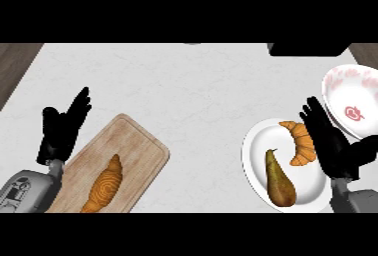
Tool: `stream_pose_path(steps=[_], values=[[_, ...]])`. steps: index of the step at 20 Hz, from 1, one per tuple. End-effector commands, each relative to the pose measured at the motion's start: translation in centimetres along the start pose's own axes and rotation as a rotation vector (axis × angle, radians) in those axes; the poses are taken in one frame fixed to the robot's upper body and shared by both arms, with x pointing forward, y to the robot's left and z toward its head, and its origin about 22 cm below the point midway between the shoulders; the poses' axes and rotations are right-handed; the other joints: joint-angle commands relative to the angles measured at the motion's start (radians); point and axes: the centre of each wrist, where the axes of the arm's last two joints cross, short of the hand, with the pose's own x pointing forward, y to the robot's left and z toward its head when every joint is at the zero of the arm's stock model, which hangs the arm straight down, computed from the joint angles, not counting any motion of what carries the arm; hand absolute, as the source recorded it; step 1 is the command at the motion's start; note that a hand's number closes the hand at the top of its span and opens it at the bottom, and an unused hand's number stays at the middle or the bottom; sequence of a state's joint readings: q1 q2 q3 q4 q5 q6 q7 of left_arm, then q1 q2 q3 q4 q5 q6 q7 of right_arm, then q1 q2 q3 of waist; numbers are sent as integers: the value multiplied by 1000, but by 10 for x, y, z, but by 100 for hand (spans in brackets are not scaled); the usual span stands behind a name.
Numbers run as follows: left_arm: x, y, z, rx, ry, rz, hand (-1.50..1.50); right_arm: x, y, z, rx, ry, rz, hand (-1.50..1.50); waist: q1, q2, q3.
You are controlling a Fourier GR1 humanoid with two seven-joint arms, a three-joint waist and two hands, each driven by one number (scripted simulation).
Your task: Pick the pear from the plate and place it in the bowl
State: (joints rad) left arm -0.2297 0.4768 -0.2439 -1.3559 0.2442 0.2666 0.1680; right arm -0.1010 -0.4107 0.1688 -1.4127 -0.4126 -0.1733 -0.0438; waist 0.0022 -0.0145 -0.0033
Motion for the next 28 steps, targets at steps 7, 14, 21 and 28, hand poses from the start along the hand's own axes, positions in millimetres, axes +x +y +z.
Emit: stream_pose_path(steps=[7,14,21,28], values=[[21,25,-2,97,-126,-18,0,116,-52,-13,166,-279,965,150,-10,-29,-57],[2,46,18,192,-134,36,0,81,-22,65,15,-336,1095,-150,-84,-19,-2],[5,46,31,156,-163,47,0,104,11,136,-78,-284,1173,-150,-40,2,1],[14,41,25,125,-193,31,0,167,47,148,-96,-236,1261,-150,12,15,0]])
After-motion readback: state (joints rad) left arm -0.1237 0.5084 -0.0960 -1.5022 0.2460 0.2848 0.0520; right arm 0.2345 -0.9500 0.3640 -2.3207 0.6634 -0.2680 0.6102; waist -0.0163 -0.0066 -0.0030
